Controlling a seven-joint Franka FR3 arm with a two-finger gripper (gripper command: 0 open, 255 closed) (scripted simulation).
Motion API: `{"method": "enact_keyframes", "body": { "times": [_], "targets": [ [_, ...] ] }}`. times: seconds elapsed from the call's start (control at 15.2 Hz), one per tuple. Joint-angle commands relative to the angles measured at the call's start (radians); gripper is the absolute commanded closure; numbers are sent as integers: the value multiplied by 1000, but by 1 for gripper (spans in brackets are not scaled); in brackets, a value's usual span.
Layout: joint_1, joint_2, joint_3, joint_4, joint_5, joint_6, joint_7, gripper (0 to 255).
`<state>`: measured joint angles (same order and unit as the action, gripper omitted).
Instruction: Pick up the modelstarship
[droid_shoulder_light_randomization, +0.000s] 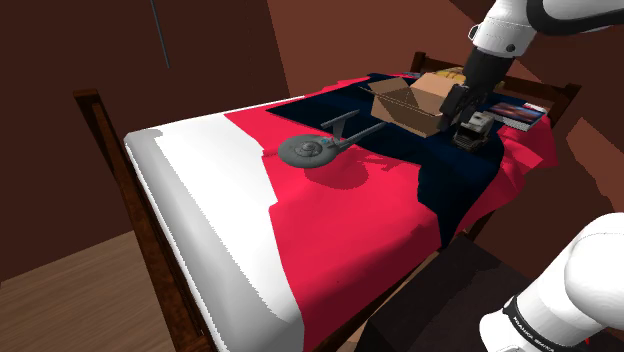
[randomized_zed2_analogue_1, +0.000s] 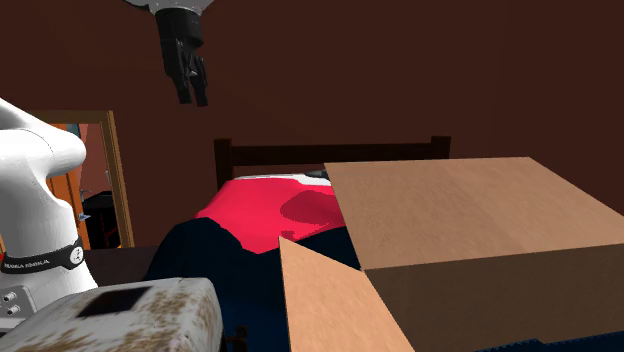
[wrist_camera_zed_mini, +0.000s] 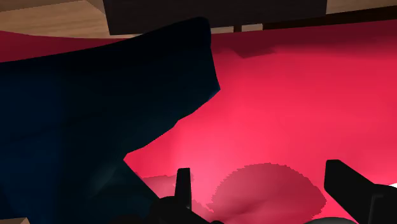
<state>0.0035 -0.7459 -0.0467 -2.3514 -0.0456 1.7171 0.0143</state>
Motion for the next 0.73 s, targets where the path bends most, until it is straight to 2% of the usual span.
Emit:
{"method": "enact_keyframes", "body": {
  "times": [0.0,0.33,0.66],
  "targets": [
    [0,0,0,0,0,0,0,0],
    [-4,93,6,-63,21,241,54,0],
    [-7,224,11,-82,40,477,102,0]
  ]
}}
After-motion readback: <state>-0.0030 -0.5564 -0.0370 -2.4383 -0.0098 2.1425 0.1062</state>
